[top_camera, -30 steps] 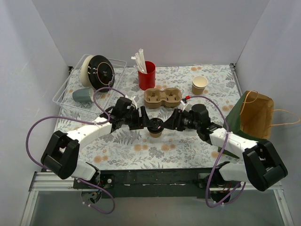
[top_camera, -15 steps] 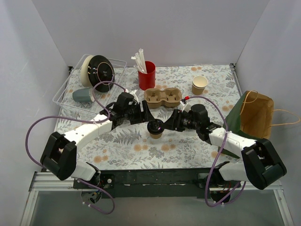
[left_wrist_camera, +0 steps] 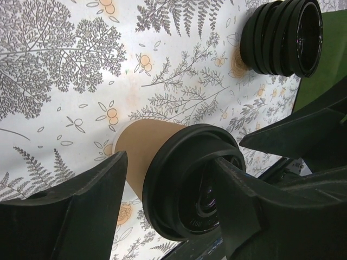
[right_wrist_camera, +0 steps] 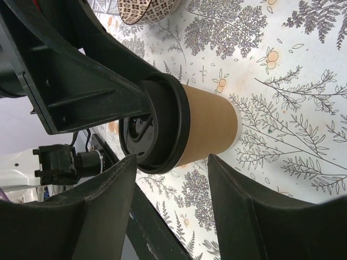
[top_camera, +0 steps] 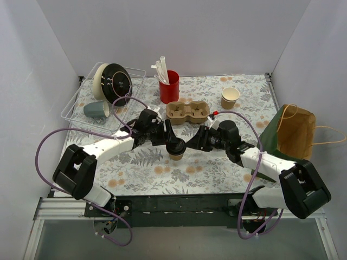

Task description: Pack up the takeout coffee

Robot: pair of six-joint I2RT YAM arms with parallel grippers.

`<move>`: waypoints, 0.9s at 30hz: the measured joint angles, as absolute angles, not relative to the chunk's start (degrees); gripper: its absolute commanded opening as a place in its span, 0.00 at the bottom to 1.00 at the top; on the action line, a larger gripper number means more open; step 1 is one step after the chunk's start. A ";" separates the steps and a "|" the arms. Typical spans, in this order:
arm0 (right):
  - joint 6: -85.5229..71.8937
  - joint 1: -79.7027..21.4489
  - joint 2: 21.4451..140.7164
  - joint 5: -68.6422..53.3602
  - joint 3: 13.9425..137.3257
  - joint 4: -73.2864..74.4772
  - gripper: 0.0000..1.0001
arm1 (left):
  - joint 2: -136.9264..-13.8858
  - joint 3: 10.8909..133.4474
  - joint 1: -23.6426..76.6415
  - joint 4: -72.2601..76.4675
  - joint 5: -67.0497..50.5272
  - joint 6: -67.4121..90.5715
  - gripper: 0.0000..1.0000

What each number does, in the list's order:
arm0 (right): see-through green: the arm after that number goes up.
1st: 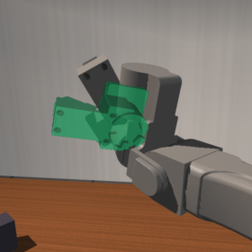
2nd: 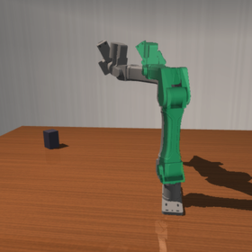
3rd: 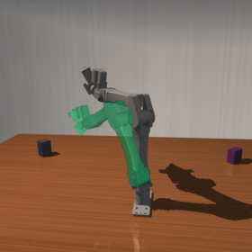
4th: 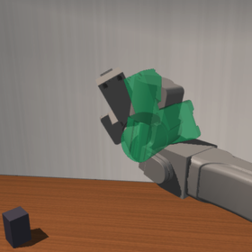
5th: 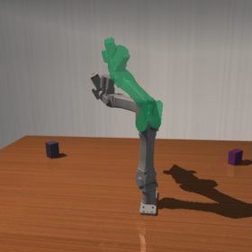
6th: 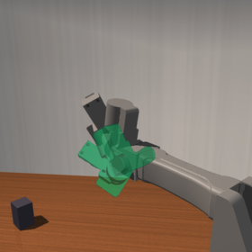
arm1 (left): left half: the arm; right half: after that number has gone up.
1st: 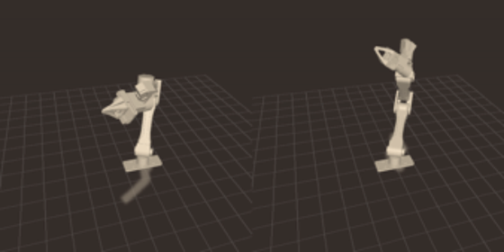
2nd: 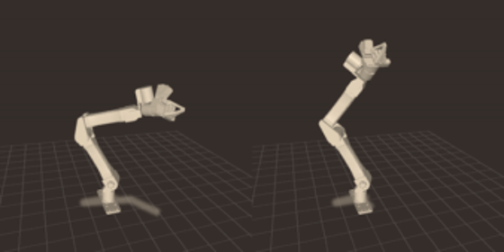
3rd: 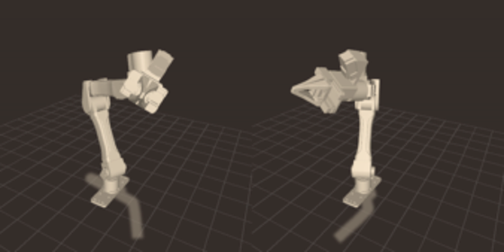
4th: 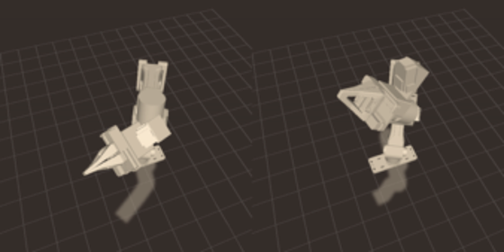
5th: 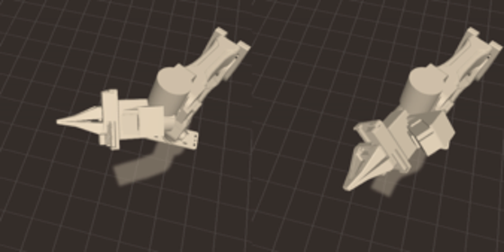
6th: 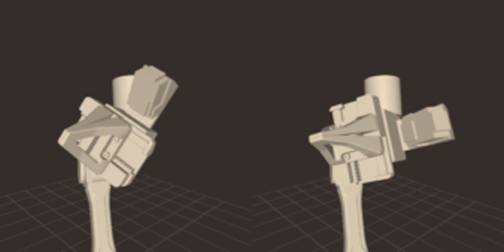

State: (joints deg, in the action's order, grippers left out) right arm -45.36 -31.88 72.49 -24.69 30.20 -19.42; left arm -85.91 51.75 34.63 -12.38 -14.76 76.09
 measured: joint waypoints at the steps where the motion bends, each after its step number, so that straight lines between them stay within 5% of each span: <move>1: -45.67 -32.05 72.42 -24.53 30.15 -19.46 0.63 | -85.54 51.20 34.63 -11.97 -14.74 76.47 0.58; 13: -49.65 -37.89 69.17 -20.05 27.29 -19.86 0.65 | -77.21 44.49 34.74 -12.45 -11.16 86.89 0.65; 27: -58.65 -48.49 66.85 -5.13 26.37 -21.06 0.64 | -75.92 43.03 34.76 -11.81 -10.61 89.06 0.55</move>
State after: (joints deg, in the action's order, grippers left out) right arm -58.65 -48.49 66.85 -5.13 26.37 -21.06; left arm -75.92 43.03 34.76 -11.81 -10.61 89.06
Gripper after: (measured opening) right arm 0.643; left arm 0.564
